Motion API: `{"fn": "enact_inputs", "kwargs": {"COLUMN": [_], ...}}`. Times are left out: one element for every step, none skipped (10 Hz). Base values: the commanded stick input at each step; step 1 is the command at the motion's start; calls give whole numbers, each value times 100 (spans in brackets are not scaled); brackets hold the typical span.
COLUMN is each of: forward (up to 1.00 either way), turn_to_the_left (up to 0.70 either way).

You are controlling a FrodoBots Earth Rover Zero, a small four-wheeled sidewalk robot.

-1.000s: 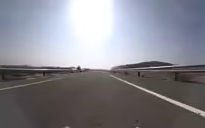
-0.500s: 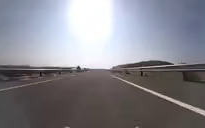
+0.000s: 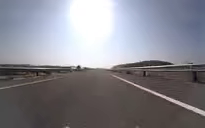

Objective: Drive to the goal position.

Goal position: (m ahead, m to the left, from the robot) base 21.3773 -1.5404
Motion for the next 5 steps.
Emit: {"fn": "enact_inputs", "kwargs": {"forward": [100, 100, 100, 100, 100], "turn_to_the_left": [0, 0, 0, 0, 0]}}
